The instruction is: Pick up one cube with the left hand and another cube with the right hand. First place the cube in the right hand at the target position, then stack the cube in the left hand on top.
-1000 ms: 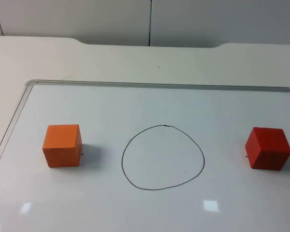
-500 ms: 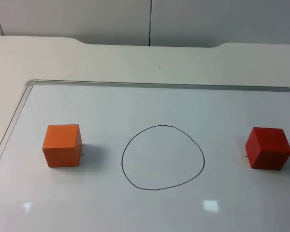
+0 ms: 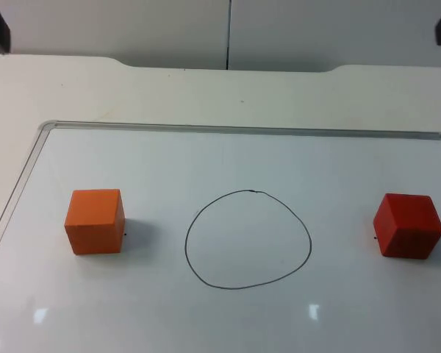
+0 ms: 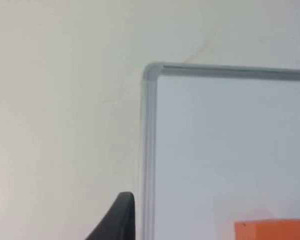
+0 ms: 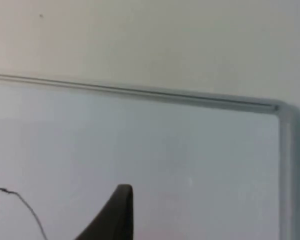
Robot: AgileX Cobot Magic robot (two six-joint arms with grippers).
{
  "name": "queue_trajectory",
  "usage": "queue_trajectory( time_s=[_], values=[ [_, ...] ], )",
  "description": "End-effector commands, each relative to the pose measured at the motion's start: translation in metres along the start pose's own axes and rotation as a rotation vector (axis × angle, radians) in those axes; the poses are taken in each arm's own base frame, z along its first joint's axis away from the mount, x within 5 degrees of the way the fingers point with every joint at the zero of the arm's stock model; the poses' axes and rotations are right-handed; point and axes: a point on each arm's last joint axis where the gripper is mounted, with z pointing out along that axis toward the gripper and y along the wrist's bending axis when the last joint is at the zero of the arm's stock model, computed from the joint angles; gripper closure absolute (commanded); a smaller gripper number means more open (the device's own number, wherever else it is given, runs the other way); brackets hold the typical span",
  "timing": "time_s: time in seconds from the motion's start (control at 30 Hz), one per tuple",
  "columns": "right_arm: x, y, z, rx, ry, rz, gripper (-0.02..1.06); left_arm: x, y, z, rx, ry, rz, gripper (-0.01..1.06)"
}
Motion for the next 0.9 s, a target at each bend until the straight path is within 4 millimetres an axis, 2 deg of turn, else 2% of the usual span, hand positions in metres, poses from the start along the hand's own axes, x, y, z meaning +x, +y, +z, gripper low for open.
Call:
queue_trajectory(
  time_s=[0.0, 0.1, 0.13, 0.23, 0.27, 0.3, 0.4, 0.57, 0.6, 0.67, 0.77, 0.87],
  values=[
    [0.006, 0.013, 0.006, -0.018, 0.000, 0.000, -0.01, 0.008, -0.013, 0.003, 0.032, 0.000, -0.003, 0.00],
    [0.033, 0.025, 0.021, -0.044, 0.051, -0.020, -0.01, 0.015, -0.030, 0.004, 0.066, -0.003, 0.013, 0.00],
    [0.033, 0.025, 0.021, -0.044, 0.051, -0.020, -0.01, 0.015, -0.030, 0.004, 0.066, -0.003, 0.013, 0.00],
    [0.063, 0.026, 0.035, -0.056, 0.091, 0.031, -0.01, 0.016, -0.038, 0.004, 0.078, -0.012, 0.017, 0.00],
    [0.074, 0.026, 0.037, -0.057, 0.103, 0.046, -0.01, 0.016, -0.038, 0.004, 0.074, -0.014, 0.012, 0.00],
    [0.074, 0.026, 0.037, -0.057, 0.103, 0.046, -0.01, 0.016, -0.038, 0.004, 0.074, -0.014, 0.012, 0.00],
    [0.091, 0.023, 0.038, -0.058, 0.115, 0.052, -0.01, 0.019, -0.036, 0.007, 0.058, -0.008, 0.015, 0.00],
    [0.095, 0.023, 0.038, -0.059, 0.117, 0.056, -0.01, 0.030, -0.036, 0.025, 0.050, 0.053, 0.004, 0.00],
    [0.094, 0.023, 0.038, -0.061, 0.113, 0.063, -0.01, 0.034, -0.042, 0.033, 0.059, 0.073, 0.020, 0.00],
    [0.094, 0.023, 0.038, -0.062, 0.113, 0.063, -0.01, 0.036, -0.044, 0.036, 0.062, 0.083, 0.031, 0.00],
    [0.095, 0.023, 0.038, -0.059, 0.116, 0.100, -0.01, 0.051, -0.065, 0.058, 0.091, 0.141, 0.078, 0.00],
    [0.095, 0.023, 0.038, -0.059, 0.112, 0.114, -0.01, 0.058, -0.071, 0.069, 0.089, 0.178, 0.071, 0.00]
  ],
)
